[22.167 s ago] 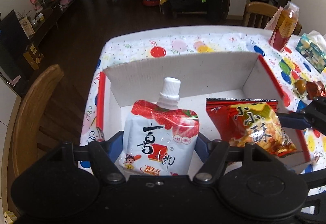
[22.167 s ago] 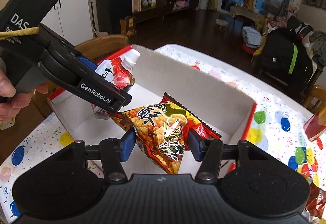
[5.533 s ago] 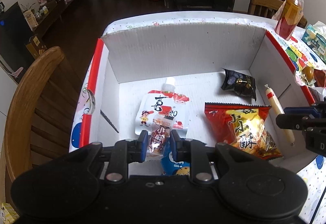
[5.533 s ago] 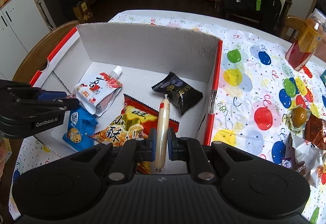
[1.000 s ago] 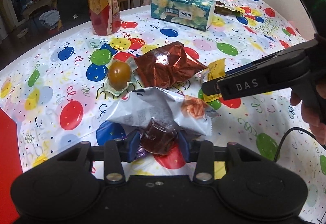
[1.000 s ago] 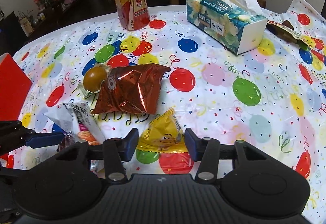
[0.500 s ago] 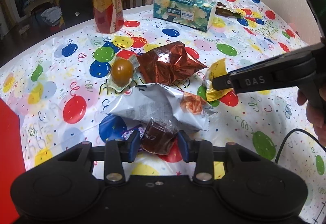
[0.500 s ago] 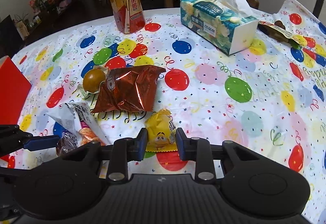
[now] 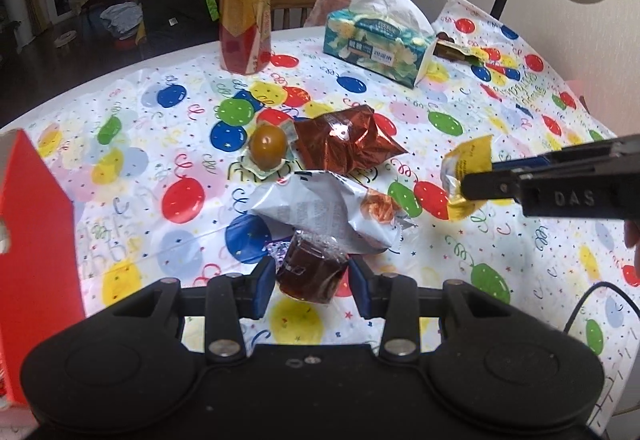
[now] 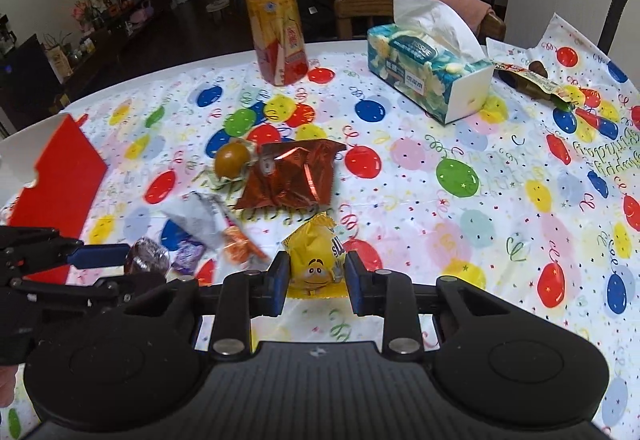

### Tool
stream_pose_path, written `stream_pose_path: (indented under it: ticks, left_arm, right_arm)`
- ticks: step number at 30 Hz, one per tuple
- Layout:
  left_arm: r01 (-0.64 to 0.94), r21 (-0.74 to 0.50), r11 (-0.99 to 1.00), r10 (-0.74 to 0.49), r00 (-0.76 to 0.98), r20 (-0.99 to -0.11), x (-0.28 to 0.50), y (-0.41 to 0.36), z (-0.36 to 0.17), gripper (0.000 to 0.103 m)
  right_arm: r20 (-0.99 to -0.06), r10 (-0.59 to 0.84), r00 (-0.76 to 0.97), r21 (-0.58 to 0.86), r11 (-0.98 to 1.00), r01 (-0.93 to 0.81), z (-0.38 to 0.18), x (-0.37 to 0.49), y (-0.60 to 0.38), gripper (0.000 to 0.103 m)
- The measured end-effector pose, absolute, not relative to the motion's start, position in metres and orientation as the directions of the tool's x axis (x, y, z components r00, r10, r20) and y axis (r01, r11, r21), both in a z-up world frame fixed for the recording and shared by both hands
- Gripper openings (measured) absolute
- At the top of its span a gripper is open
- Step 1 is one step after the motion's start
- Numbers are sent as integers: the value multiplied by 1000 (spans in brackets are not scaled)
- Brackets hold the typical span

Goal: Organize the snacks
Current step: 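Carry the jelly cup and yellow packet with both tools over the box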

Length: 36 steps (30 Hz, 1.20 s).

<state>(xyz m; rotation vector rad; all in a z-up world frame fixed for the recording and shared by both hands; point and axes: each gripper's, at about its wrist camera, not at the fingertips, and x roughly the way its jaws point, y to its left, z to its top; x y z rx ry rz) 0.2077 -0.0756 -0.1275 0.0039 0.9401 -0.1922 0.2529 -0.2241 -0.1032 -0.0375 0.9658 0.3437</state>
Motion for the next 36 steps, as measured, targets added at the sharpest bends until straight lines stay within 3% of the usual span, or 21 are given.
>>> stream_pose_path:
  ticks: [20, 36]
  left_arm:
    - [54, -124, 991, -130, 636, -761, 149, -5, -69, 37]
    - [-64, -126, 990, -47, 694, -718, 112, 86, -38, 37]
  right_arm:
    - [-748, 416, 517, 170, 873, -458, -37, 186, -142, 29]
    - [-724, 505, 469, 159, 784, -599, -17, 164, -27, 29]
